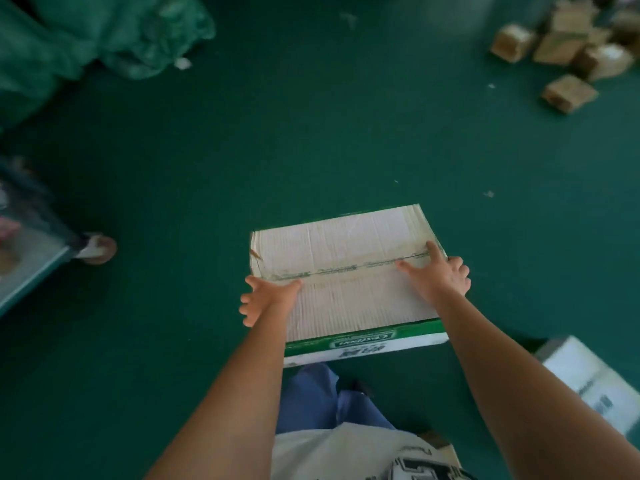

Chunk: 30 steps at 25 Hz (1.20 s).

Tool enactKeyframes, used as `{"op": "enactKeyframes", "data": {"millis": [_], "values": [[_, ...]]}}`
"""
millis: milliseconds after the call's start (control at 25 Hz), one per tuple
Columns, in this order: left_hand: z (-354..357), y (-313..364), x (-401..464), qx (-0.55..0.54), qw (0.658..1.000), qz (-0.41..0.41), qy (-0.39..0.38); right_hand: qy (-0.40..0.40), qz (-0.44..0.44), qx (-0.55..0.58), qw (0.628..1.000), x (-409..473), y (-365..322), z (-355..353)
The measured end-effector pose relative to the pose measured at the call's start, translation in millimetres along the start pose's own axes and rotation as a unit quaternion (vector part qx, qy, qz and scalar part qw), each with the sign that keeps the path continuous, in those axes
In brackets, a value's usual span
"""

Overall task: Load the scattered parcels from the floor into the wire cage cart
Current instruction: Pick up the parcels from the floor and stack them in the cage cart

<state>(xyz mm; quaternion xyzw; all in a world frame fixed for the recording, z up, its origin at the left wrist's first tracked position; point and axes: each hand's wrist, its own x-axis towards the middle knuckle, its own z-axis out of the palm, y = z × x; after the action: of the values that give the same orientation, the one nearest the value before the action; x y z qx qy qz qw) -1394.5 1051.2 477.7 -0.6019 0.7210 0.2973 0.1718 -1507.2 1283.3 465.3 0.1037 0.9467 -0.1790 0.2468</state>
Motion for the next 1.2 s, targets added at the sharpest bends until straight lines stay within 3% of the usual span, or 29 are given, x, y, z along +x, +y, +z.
{"op": "enactKeyframes", "data": {"millis": [280,760,1200], "values": [[-134,-112,44,-0.109,0.986,-0.119,0.05,-0.034,-0.204,-0.105,0.973,-76,-178,42],[-389,-329,194,-0.241,0.935,-0.205,0.162,-0.103,-0.391,-0.14,0.904,-273,-487,178],[-574,-379,319,-0.234,0.91,-0.208,0.273,-0.165,-0.49,-0.141,0.844,-341,-778,263]]}}
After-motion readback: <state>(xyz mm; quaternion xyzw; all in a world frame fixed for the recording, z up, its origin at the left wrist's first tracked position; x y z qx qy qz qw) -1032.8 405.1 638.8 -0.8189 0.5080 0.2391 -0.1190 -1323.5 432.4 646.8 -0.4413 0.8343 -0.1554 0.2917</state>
